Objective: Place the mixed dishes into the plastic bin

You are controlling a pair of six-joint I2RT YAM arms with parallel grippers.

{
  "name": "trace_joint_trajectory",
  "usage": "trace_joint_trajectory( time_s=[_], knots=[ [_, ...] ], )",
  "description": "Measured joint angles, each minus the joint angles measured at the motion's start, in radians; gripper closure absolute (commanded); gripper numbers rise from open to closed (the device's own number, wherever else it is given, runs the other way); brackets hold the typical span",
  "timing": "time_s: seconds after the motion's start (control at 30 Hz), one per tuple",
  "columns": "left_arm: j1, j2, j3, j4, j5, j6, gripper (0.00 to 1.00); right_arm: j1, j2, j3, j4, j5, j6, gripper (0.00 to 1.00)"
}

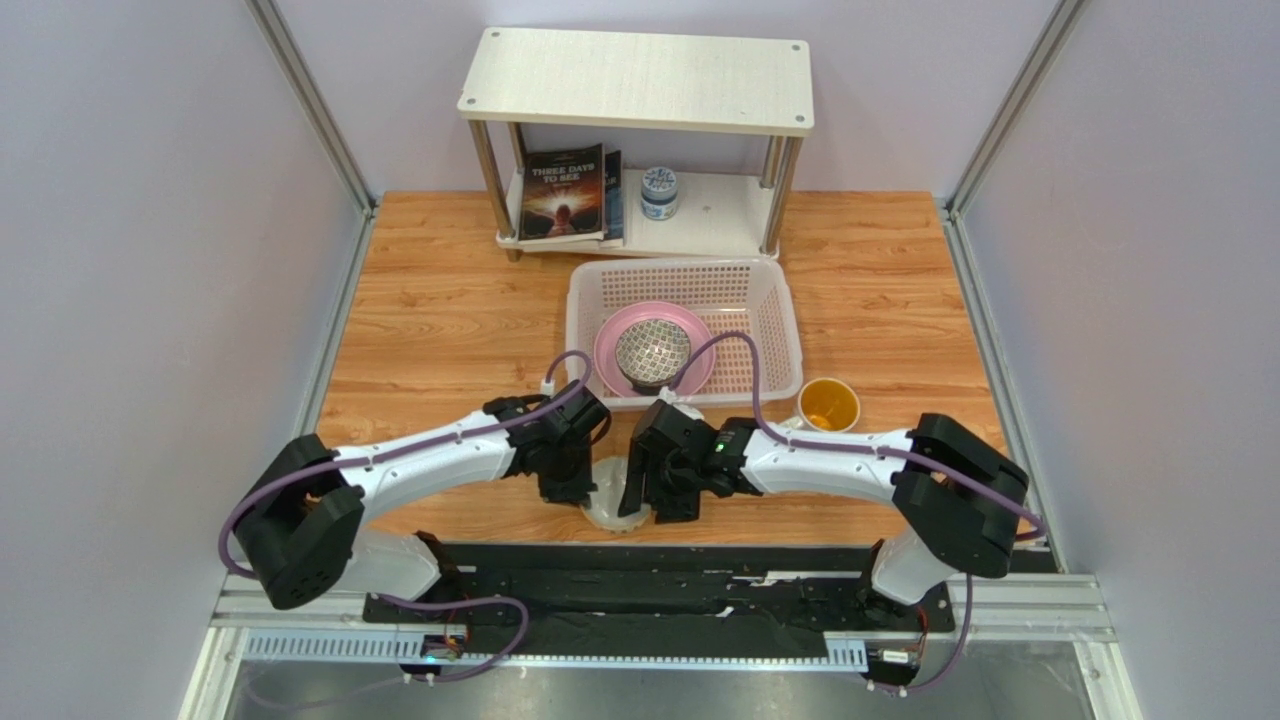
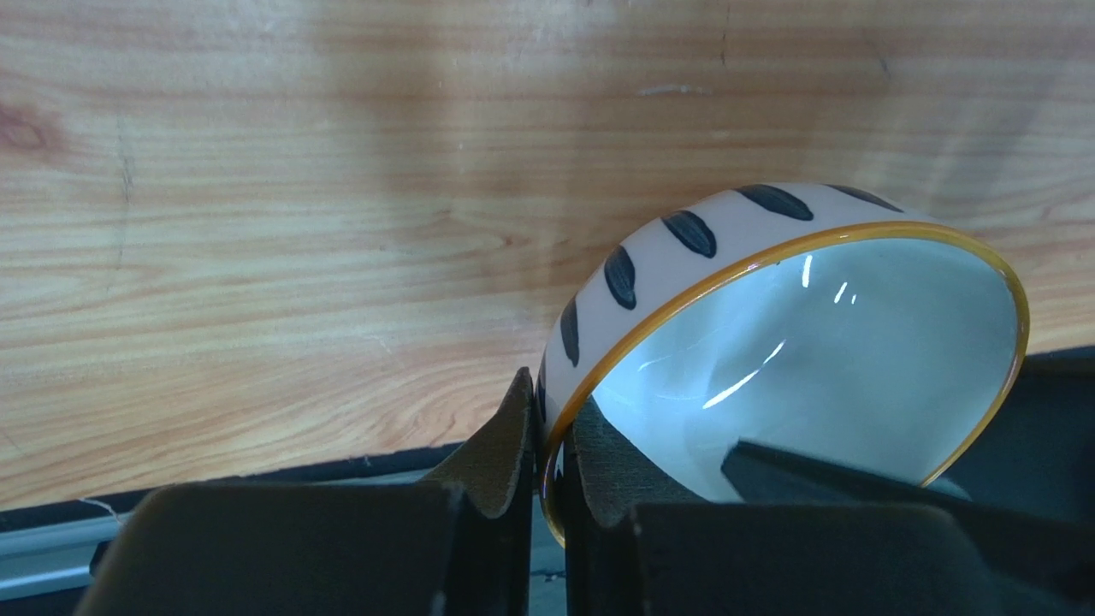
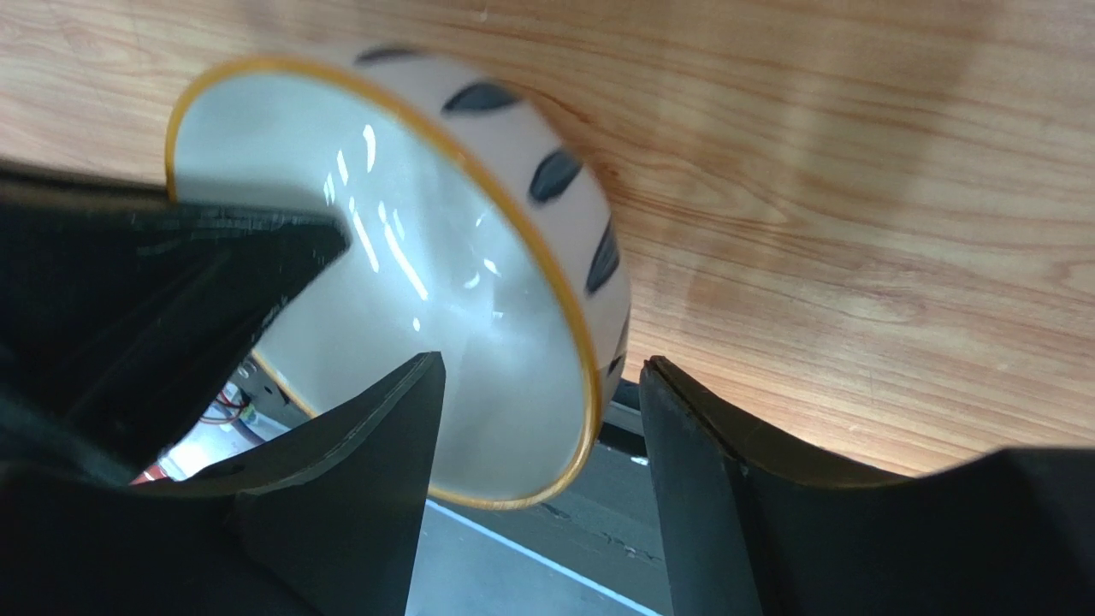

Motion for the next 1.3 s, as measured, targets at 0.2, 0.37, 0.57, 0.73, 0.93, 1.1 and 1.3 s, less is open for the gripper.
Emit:
trace_joint_trajectory(
  time_s=[0.2,0.37,0.57,0.73,0.93,1.1,1.3],
  knots=[
    [-0.006,-0.092,-0.019,-0.038,0.022,-0.008,0.64,-0.003,0.038,0.019,-0.040,0.040,0.019,1.00],
    [-0.008,-0.217,-0.019,-0.098,-0.014,-0.033,0.50,0.022,0.039,0.056,-0.138,0.052,-0.011,1.00],
    [-0.002,-0.419,-0.016,-0.234,-0.111,-0.074,0.44,0.056,-0.061,0.092,-0.304,0.089,-0.074,1.00],
    [0.047,-0.484,-0.010,-0.321,-0.158,-0.083,0.44,0.032,-0.172,0.253,-0.472,0.124,-0.145,1.00],
    [0.065,-0.475,-0.010,-0.347,-0.162,-0.082,0.45,-0.144,-0.188,0.501,-0.542,0.123,-0.266,1.00],
    [0.066,-0.475,-0.010,-0.353,-0.163,-0.082,0.45,-0.390,-0.069,0.709,-0.613,0.079,-0.402,1.00],
    [0.066,-0.475,-0.011,-0.352,-0.159,-0.082,0.45,-0.514,0.224,0.989,-0.677,0.057,-0.516,1.00]
  ],
)
